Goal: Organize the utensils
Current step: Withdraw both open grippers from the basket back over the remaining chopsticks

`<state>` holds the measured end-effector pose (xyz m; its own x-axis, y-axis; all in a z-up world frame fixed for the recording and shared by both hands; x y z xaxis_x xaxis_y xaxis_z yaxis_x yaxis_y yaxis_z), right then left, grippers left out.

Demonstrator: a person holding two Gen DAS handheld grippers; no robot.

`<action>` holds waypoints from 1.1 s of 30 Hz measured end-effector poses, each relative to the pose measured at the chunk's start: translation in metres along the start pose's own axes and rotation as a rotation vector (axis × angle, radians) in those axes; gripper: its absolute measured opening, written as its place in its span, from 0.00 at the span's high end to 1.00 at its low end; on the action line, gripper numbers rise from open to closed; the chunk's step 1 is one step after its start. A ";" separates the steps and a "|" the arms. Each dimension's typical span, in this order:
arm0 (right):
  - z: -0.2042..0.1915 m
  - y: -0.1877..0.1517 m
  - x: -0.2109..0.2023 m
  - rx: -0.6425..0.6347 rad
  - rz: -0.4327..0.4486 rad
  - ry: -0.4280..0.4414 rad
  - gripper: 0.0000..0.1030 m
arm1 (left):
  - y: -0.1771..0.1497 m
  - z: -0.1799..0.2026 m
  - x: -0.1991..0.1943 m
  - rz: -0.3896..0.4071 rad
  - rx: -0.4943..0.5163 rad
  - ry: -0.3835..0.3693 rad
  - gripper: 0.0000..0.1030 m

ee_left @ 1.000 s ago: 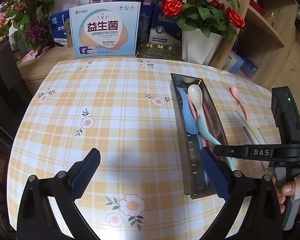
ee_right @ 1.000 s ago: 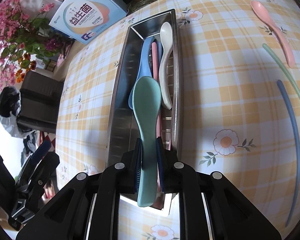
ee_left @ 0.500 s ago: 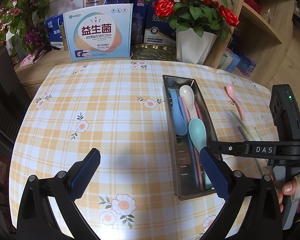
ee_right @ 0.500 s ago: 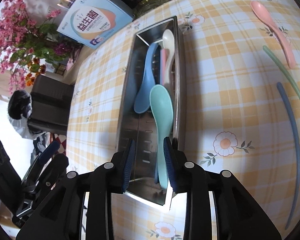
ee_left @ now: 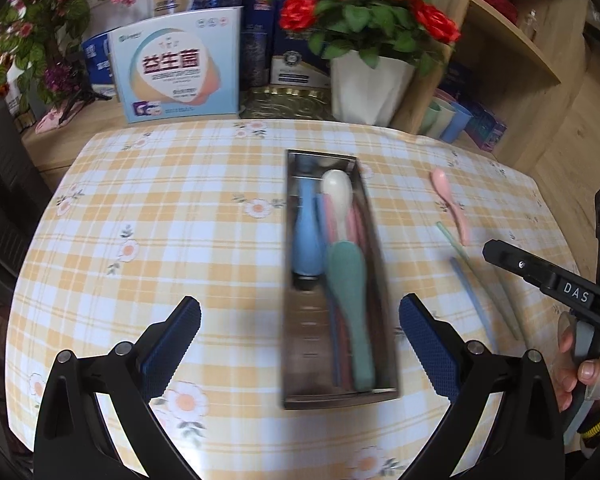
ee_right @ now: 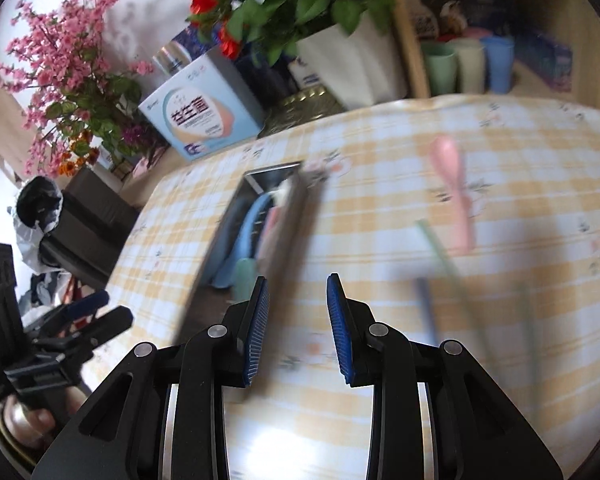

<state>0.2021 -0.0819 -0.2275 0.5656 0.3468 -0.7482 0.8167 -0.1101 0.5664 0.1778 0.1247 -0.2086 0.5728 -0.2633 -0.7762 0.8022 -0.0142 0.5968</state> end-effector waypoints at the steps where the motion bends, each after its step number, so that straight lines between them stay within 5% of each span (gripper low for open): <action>1: 0.009 -0.001 -0.004 -0.005 0.009 -0.009 0.71 | 0.000 0.006 0.001 -0.001 0.005 -0.007 0.06; 7: 0.078 -0.013 -0.023 0.055 0.043 -0.068 0.71 | -0.002 0.059 0.016 -0.026 0.054 -0.002 0.10; 21: 0.182 -0.040 -0.049 0.180 0.075 -0.141 0.71 | -0.043 0.178 0.104 -0.218 0.006 -0.129 0.63; 33: 0.207 -0.042 -0.052 0.247 0.093 -0.120 0.71 | -0.067 0.211 0.134 -0.258 0.102 -0.038 0.71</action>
<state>0.1618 -0.2880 -0.2843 0.6369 0.2134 -0.7409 0.7554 -0.3647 0.5443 0.1650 -0.1135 -0.3093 0.3432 -0.2743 -0.8983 0.8987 -0.1821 0.3989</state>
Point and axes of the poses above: each gripper's, at about its wrist camera, not at the fingertips, and x roughly the way its jaws point, z to its right, y to its top, the point moved 6 cm from there along x, roughly the way its jaws point, and after that the axes turned 6 degrees about -y, right-handed, at the moved point
